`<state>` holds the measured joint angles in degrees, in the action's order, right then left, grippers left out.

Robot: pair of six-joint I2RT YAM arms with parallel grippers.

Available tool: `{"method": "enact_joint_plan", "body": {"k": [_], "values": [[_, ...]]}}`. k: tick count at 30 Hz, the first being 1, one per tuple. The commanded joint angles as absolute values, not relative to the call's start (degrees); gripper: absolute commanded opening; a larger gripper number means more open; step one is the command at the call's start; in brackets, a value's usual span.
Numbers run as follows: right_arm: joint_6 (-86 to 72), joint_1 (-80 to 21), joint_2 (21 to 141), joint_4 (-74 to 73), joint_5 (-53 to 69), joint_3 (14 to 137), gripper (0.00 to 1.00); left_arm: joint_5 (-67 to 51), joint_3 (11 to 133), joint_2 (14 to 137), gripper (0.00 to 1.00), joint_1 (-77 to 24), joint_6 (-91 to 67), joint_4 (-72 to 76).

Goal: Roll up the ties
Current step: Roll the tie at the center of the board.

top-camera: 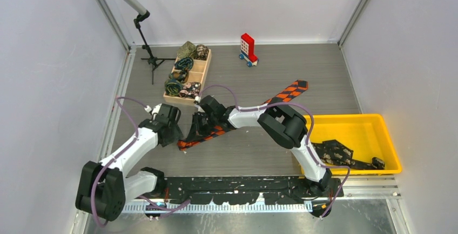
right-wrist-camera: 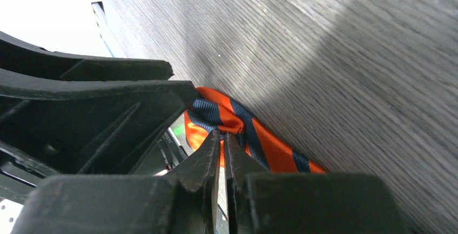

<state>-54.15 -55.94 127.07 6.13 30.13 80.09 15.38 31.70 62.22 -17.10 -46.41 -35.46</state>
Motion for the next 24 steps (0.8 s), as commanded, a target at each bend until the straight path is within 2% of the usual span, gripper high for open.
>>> {"method": "enact_joint_plan", "body": {"k": [1, 10, 16, 24], "values": [[-53.1, -56.4, 126.2, 6.3, 30.1, 81.0, 0.12, 11.7, 33.3, 63.8, 0.48, -16.8, -45.0, -33.3], [-52.8, -56.4, 126.0, 5.6, 30.1, 82.4, 0.12, 12.7, 32.6, 65.3, 0.45, -16.8, -46.1, -34.8], [-52.4, -56.4, 125.7, 5.1, 30.0, 82.8, 0.12, 15.1, 32.1, 63.4, 0.58, -16.8, -48.8, -37.1], [-52.2, -56.4, 125.9, 5.1, 29.9, 82.4, 0.12, 13.1, 26.7, 47.5, 0.6, -16.8, -53.6, -36.9]]}}
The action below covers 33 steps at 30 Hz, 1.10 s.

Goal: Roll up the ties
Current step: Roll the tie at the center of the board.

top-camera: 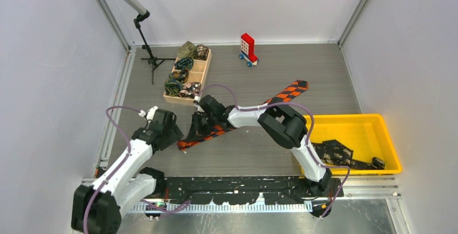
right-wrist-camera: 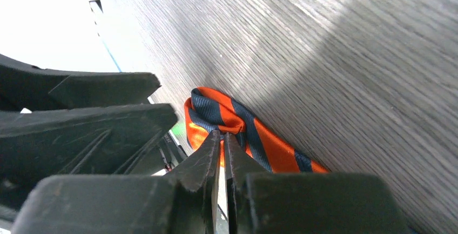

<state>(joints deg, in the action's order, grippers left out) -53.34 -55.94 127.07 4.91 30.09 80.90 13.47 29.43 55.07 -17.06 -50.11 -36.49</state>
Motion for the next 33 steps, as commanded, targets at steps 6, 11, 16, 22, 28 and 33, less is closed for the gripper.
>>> {"method": "enact_joint_plan", "body": {"k": [6, 11, 16, 22, 28, 33], "values": [[-51.6, -56.4, 126.4, 5.1, 29.7, 81.7, 0.12, 10.7, 20.6, 35.9, 0.58, -16.8, -59.5, -38.0], [-51.4, -56.4, 126.9, 5.1, 29.7, 81.6, 0.12, 9.0, 17.4, 33.5, 0.55, -16.8, -62.4, -37.5], [-51.2, -56.3, 127.3, 5.1, 29.6, 81.4, 0.12, 7.8, 14.6, 34.2, 0.5, -16.8, -64.6, -34.7], [-51.3, -56.3, 127.4, 5.2, 29.7, 81.3, 0.12, 8.7, 12.9, 35.3, 0.44, -16.8, -65.7, -32.9], [-51.2, -56.3, 127.8, 5.3, 29.8, 81.4, 0.12, 9.9, 12.0, 35.7, 0.32, -16.8, -66.6, -32.3], [-51.3, -56.3, 127.8, 5.4, 29.9, 81.3, 0.12, 10.3, 11.7, 36.2, 0.21, -16.8, -66.8, -30.6]]}}
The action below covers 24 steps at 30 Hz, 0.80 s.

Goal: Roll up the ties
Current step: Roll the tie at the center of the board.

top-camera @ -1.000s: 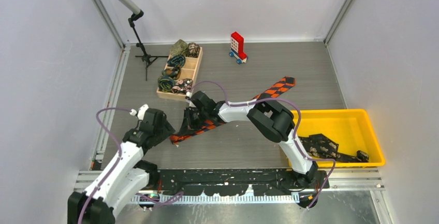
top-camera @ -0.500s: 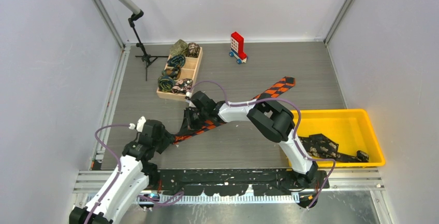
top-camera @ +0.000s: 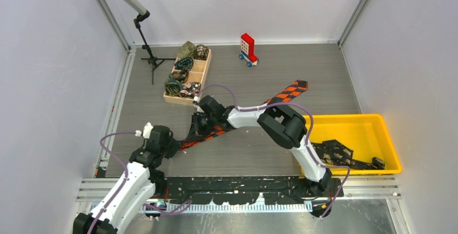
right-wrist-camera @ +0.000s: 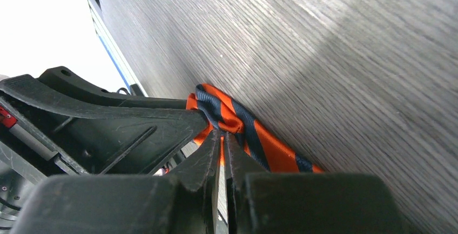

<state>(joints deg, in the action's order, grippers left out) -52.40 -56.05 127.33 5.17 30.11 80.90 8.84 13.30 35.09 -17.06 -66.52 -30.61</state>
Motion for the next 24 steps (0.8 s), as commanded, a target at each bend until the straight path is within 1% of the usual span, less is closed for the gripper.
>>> {"method": "enact_joint_plan", "body": {"k": [1, 5, 7, 10, 13, 19, 24], "values": [[-51.3, -56.3, 127.8, 5.4, 29.9, 81.3, 0.12, 10.2, 11.5, 36.3, 0.19, -16.8, -66.6, -29.7], [-52.9, -55.7, 126.8, 6.1, 31.9, 83.0, 0.12, 9.0, 11.6, 36.0, 0.05, -16.8, -63.2, -26.8], [-51.2, -55.5, 124.9, 3.1, 30.9, 85.7, 0.13, 9.7, 12.7, 36.1, 0.0, -16.8, -62.2, -28.1], [-47.7, -55.4, 122.4, -4.3, 28.6, 89.7, 0.17, 10.8, 15.3, 35.9, 0.0, -16.8, -60.7, -31.6], [-45.3, -55.4, 120.6, -9.2, 26.0, 91.2, 0.2, 12.3, 18.3, 35.8, 0.0, -16.8, -59.6, -35.6], [-43.5, -56.6, 118.2, -12.9, 22.7, 89.8, 0.19, 12.4, 21.6, 38.2, 0.0, -16.8, -58.2, -38.1], [-43.7, -58.8, 120.3, -13.3, 22.4, 91.0, 0.17, 13.6, 24.4, 39.4, 0.0, -16.9, -56.6, -40.0]]}}
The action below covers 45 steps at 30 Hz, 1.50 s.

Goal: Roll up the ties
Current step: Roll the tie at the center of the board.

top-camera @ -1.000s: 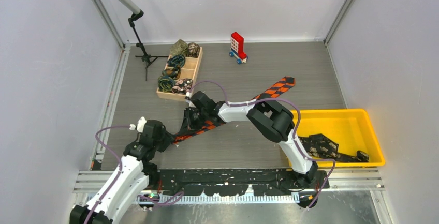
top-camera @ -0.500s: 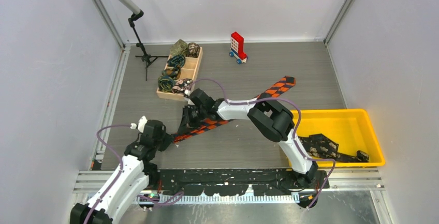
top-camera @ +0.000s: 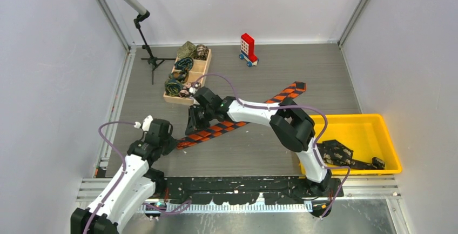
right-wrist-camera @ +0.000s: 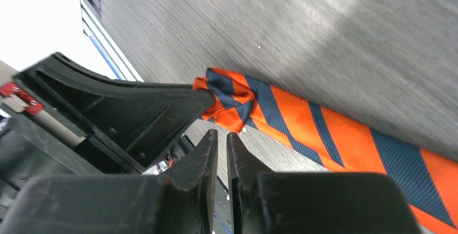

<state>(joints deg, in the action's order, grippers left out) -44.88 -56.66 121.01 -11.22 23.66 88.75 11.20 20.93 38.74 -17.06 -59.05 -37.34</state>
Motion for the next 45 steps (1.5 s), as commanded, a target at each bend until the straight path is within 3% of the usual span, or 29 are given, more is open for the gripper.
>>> {"method": "enact_joint_plan", "body": {"k": [1, 26, 45], "values": [[-43.8, -59.3, 121.0, -13.3, 22.3, 91.5, 0.17, 13.9, 25.0, 39.6, 0.0, -16.9, -56.3, -40.5], [-43.0, -61.4, 129.3, -17.5, 20.8, 100.3, 0.13, 13.8, 30.1, 39.6, 0.0, -16.9, -53.9, -44.9], [-47.7, -60.9, 131.8, -7.6, 29.0, 98.7, 0.12, 10.8, 35.0, 49.7, 0.0, -17.4, -48.9, -41.2]]}}
